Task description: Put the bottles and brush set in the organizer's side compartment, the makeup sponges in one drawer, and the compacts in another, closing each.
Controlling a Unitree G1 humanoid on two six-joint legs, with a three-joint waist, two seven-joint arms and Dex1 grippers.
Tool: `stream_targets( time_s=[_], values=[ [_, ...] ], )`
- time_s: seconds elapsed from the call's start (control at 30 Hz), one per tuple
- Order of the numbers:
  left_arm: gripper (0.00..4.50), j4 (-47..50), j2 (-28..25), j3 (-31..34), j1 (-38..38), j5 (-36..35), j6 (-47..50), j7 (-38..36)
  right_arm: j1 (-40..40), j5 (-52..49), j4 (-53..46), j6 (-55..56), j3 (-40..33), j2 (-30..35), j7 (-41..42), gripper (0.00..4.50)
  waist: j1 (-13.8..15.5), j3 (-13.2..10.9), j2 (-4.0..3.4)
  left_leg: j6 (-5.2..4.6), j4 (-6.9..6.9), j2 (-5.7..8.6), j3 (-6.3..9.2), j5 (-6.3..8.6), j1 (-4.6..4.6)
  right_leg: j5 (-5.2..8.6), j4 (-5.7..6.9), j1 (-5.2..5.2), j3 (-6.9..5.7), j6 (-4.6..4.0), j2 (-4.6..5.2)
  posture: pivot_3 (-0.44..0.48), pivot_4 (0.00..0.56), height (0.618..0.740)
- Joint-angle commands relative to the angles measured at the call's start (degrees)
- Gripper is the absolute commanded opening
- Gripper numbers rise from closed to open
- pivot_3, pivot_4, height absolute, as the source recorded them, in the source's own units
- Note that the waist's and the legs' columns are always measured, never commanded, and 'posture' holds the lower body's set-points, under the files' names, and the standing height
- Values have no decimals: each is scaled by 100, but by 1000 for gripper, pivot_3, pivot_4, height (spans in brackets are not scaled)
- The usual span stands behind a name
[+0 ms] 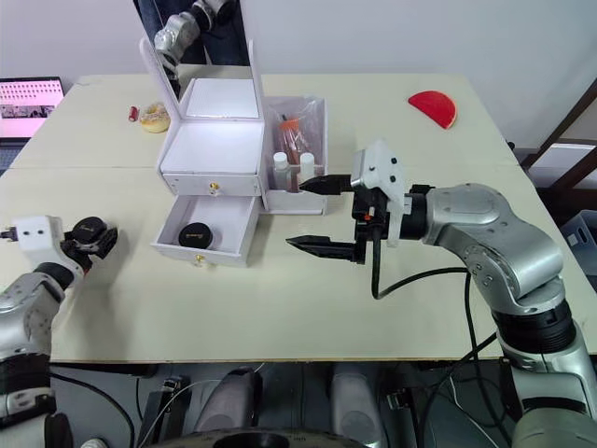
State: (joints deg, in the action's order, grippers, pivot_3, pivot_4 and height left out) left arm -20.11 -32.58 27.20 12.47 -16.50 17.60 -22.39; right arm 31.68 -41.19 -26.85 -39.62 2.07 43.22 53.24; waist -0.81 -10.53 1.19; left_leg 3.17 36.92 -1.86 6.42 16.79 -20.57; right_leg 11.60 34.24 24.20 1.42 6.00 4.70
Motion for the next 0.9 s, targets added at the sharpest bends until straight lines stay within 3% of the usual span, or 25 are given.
stream_targets(
  time_s=[0.03,0.1,0.13,0.27,0.57,0.73,0.9],
  values=[
    [4439,-234,-154,-27,159,71,-215,-7,106,-20,-162,-5,-44,-66,-57,4500,1,0,0,0,0,0,0,0,0,0,0,0,0,0,0,0,150,739],
    [4439,-315,-147,-57,194,30,-264,-84,106,-37,-190,-37,-37,-88,-88,4500,1,0,-1,0,-1,0,1,0,2,0,3,0,0,0,0,0,150,739],
    [4205,-355,-141,-55,206,24,-310,-81,95,-42,-206,-52,-37,-95,-98,4500,1,0,-1,0,0,0,0,0,3,0,4,0,0,0,0,0,150,739],
    [2690,-425,-143,-55,236,-29,-424,-136,53,-49,-260,-116,-42,-121,-128,4500,0,0,-1,0,-1,0,0,0,3,0,3,0,0,0,0,0,150,739],
    [2687,187,-332,79,110,-265,-563,-495,-40,-56,-313,-191,-82,-121,-193,4500,-1,-1,0,0,-2,0,1,0,2,0,2,0,0,0,0,0,150,739],
    [2687,1506,-859,189,-278,-1231,-105,-1932,-175,-35,-372,-248,-136,-58,-262,4500,3,-3,3,1,-3,-1,1,0,-4,1,0,5,0,-1,1,0,150,739],
    [2687,2306,-1879,-136,-535,-2166,1031,-3629,-232,13,-337,-217,-148,-53,-291,4500,-23,-8,-4,0,-5,-1,-1,0,-3,3,-1,7,0,-3,2,0,150,739]
  ],
)
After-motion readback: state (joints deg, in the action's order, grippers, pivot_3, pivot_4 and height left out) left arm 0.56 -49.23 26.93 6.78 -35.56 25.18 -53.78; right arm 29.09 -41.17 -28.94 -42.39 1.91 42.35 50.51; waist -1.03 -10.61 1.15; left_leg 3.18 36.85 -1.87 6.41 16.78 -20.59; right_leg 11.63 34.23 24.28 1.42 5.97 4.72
